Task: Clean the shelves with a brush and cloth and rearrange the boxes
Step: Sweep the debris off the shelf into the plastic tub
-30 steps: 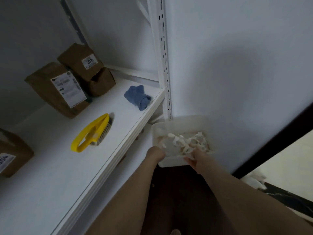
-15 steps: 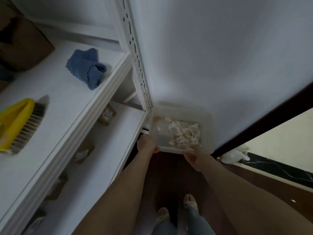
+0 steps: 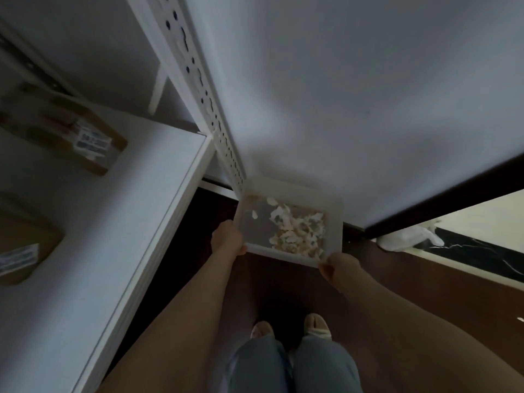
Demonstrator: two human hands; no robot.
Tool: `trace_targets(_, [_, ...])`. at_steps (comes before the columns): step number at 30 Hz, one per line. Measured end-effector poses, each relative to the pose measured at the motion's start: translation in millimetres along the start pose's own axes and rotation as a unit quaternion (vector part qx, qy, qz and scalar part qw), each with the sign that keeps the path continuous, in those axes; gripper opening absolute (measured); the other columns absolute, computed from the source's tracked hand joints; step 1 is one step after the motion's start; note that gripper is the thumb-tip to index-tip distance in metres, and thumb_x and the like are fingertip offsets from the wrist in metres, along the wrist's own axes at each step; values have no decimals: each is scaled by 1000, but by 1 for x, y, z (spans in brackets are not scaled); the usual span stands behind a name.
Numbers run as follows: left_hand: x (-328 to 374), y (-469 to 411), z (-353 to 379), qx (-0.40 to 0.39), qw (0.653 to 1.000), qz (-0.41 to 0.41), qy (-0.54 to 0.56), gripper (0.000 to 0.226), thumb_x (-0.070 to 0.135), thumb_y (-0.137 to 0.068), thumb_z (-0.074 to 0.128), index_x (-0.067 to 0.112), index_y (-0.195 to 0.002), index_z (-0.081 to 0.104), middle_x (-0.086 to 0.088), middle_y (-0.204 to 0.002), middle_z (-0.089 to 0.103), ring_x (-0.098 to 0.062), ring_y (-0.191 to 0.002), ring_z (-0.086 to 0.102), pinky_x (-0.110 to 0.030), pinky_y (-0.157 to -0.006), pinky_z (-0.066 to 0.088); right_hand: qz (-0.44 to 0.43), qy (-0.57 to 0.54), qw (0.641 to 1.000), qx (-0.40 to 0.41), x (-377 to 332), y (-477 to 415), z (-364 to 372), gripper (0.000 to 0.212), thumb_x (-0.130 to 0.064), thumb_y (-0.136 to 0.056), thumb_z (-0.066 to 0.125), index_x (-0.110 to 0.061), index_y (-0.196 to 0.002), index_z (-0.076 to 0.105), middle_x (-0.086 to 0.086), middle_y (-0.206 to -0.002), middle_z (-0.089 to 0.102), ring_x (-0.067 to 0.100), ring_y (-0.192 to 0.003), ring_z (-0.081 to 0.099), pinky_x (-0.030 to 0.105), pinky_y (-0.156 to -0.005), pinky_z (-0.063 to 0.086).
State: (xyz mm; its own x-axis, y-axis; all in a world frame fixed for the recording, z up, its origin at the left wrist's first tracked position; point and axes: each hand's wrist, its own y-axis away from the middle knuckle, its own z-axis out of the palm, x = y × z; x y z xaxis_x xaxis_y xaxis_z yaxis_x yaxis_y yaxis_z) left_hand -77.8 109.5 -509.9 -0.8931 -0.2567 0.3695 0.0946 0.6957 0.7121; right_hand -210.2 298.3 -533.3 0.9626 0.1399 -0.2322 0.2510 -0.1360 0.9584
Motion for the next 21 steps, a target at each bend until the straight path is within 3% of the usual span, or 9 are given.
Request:
trace_targets(2, [-7, -31, 21, -6, 1000, -3, -13, 27, 5, -85, 58, 12, -111, 61, -11, -106, 62, -31, -88, 66, -33, -64, 58, -7, 25, 1000, 13, 5, -37, 7, 43, 4, -92, 51, 1, -134, 44, 22, -130, 51, 35, -112, 57, 38, -76, 57])
trace_targets(3, [-10, -46, 33, -13, 1000, -10, 4, 28, 4, -87, 56, 11, -113, 61, -13, -109, 61, -33, -91, 65, -36, -67, 60, -10, 45, 999, 24, 6, -54, 11, 41, 4, -92, 52, 2, -133, 45, 23, -127, 52, 34, -105, 60, 36, -63, 58])
trace_targets(5, [-15, -70, 53, -21, 999, -22, 31, 26, 3, -90, 52, 11, -114, 60, -15, -115, 57, -36, -93, 64, -40, -66, 61, -11, 91, 995, 40, 10, -91, 15, 37, 3, -92, 53, 4, -128, 48, 22, -115, 58, 28, -76, 61, 29, -35, 50])
trace_targets(6, [-17, -82, 62, -23, 999, -21, 29, 25, 3, -91, 52, 11, -113, 60, -15, -116, 56, -36, -94, 64, -40, -64, 61, -16, 106, 993, 39, 13, -109, 20, 33, 3, -92, 52, 4, -126, 50, 20, -109, 60, 24, -66, 57, 26, -30, 47])
trace_targets(8, [-26, -112, 85, -27, 999, -25, 28, 22, 5, -93, 50, 11, -112, 60, -14, -118, 55, -35, -93, 64, -37, -57, 60, -55, 124, 991, 1, 18, -152, 31, 21, 1, -94, 48, -6, -110, 60, 15, -103, 57, 19, -65, 55, 22, -36, 50])
trace_targets(10, [-29, -129, 94, -33, 998, -34, 39, 22, 6, -94, 47, 11, -112, 60, -15, -119, 54, -35, -92, 63, -34, -51, 58, -24, 98, 995, -14, 17, -167, 43, 19, -7, -95, 49, -13, -85, 64, 10, -111, 57, 17, -71, 54, 23, -49, 52])
trace_targets(12, [-37, -150, 112, -41, 998, -28, 34, 24, 7, -96, 45, 10, -115, 60, -15, -120, 54, -36, -94, 63, -32, -47, 57, -26, 144, 989, 18, 23, -190, 55, 13, -12, -92, 56, -10, -104, 61, 11, -115, 54, 21, -76, 52, 28, -59, 50])
trace_targets(15, [-45, -183, 133, -48, 998, -27, 28, 27, 7, -95, 45, 9, -118, 60, -15, -122, 53, -35, -88, 63, -29, -42, 54, -22, 181, 983, -9, 20, -222, 65, 46, -5, -89, 59, -7, -134, 47, 17, -130, 42, 34, -106, 50, 34, -68, 52])
trace_targets(21, [-60, -223, 159, -61, 997, -35, 24, 27, 8, -95, 45, 11, -119, 59, -17, -122, 52, -40, -89, 63, -32, -43, 54, 1, 225, 974, -21, 24, -265, 76, 46, -12, -92, 57, -9, -135, 44, 18, -132, 41, 36, -111, 52, 29, -40, 49])
